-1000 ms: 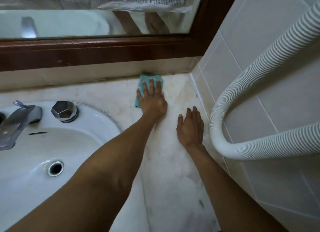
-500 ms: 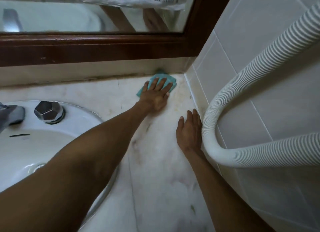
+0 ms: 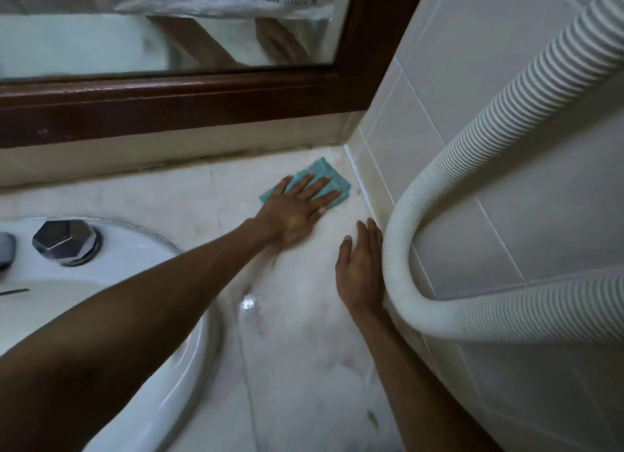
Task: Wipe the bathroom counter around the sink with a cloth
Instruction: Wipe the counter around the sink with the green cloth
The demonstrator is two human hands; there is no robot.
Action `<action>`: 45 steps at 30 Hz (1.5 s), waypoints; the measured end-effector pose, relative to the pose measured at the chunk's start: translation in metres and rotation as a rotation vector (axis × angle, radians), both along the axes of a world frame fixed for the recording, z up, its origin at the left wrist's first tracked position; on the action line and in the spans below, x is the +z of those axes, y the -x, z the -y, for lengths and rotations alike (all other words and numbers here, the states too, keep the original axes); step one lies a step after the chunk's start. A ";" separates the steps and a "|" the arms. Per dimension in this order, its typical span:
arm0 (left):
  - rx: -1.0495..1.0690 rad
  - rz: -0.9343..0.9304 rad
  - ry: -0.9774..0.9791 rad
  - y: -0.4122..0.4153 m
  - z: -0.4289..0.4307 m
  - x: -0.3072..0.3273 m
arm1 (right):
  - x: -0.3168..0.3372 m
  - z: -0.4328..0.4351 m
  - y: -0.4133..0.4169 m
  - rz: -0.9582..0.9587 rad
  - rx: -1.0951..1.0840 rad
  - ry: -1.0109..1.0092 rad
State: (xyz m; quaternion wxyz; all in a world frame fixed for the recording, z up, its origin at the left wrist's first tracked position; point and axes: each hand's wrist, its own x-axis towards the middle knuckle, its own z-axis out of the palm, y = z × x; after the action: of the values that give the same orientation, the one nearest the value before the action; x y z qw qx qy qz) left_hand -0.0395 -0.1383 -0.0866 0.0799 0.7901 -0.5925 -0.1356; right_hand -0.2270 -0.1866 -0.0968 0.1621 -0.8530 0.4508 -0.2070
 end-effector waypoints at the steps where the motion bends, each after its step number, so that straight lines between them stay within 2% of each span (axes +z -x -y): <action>1: 0.029 -0.010 -0.010 -0.009 0.018 0.001 | -0.001 0.000 -0.001 0.002 -0.008 0.006; 4: 0.122 -0.027 -0.040 -0.026 0.065 0.004 | -0.002 -0.002 -0.003 -0.002 -0.021 0.026; 7: 0.171 -0.025 -0.050 -0.018 0.072 0.006 | -0.001 -0.003 -0.004 0.012 -0.025 0.001; 13: 0.020 -0.036 -0.012 0.036 0.001 0.004 | 0.005 -0.006 0.009 0.140 -0.025 -0.121; 17: -0.044 -0.031 -0.038 0.027 -0.004 0.008 | 0.006 -0.007 0.018 0.125 -0.005 -0.141; 21: 0.026 -0.031 -0.103 -0.006 0.035 0.017 | 0.006 -0.011 0.015 0.080 0.011 -0.135; 24: 0.105 -0.031 -0.097 -0.001 0.032 0.013 | 0.007 -0.017 0.007 0.069 0.005 -0.151; 28: 0.229 -0.061 0.005 0.050 -0.027 0.004 | 0.010 -0.024 0.009 0.107 0.035 -0.214; 34: 0.187 -0.037 0.013 0.118 -0.120 0.001 | 0.018 -0.030 0.045 0.023 0.109 -0.262; 37: 0.165 -0.034 -0.028 0.103 -0.112 0.003 | 0.017 -0.035 0.064 -0.009 0.183 -0.229; 40: 0.231 -0.039 -0.062 0.091 -0.085 0.009 | 0.016 -0.041 0.082 -0.006 0.220 -0.233; 45: 0.398 -0.053 -0.016 0.140 -0.082 0.004 | 0.012 -0.057 0.125 0.033 0.275 -0.221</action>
State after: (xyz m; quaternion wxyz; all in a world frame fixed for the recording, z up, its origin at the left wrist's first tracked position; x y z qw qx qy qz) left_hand -0.1795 -0.0566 -0.0821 0.1146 0.8883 -0.4214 -0.1426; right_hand -0.3518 -0.1298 -0.0849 0.2888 -0.8801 0.3473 -0.1460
